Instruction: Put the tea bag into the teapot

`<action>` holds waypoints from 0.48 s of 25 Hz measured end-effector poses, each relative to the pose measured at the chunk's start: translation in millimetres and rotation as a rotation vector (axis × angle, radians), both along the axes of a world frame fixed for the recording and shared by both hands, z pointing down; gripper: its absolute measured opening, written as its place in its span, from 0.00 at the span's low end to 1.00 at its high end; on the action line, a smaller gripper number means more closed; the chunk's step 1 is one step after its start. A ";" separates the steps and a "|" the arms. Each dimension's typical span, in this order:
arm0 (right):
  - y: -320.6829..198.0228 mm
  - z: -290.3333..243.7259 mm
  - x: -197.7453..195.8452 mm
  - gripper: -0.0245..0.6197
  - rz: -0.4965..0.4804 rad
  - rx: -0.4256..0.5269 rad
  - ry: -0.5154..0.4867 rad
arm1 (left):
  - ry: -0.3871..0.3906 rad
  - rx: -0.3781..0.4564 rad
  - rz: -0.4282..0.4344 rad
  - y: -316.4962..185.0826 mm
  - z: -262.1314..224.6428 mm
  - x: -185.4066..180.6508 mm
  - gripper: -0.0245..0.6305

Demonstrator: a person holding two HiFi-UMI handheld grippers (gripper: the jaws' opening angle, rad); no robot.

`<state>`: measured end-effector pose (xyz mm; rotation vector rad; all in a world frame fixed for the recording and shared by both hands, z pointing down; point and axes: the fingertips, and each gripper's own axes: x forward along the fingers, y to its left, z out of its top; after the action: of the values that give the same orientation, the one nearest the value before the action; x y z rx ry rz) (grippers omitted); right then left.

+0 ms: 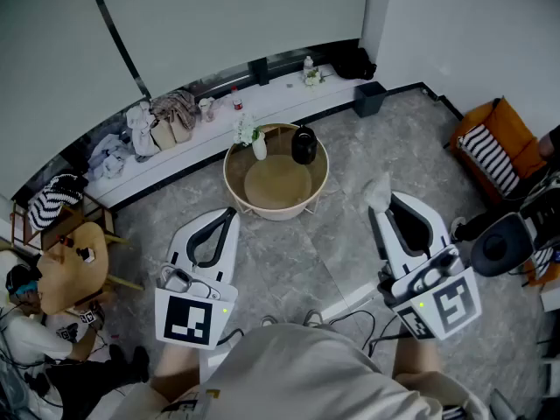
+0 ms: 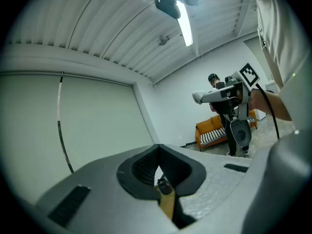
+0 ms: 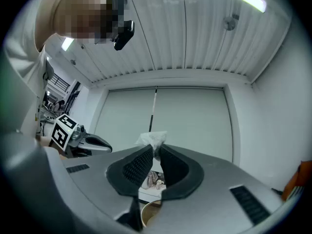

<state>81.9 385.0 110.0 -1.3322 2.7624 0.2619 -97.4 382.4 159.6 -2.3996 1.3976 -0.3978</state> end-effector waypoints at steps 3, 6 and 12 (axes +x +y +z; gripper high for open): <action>-5.5 -1.6 10.6 0.11 -0.002 -0.003 -0.008 | -0.003 0.003 0.008 -5.1 -3.2 13.9 0.05; -11.1 -4.5 17.3 0.11 -0.010 -0.004 -0.009 | 0.012 -0.007 0.014 -10.8 -3.6 23.5 0.05; -1.7 -3.6 20.4 0.11 -0.031 -0.001 0.007 | -0.044 0.003 0.020 -8.3 0.4 33.2 0.05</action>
<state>102.4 383.3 106.4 -1.2896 2.7871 0.2634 -64.1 374.1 160.0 -2.3853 1.3536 -0.4408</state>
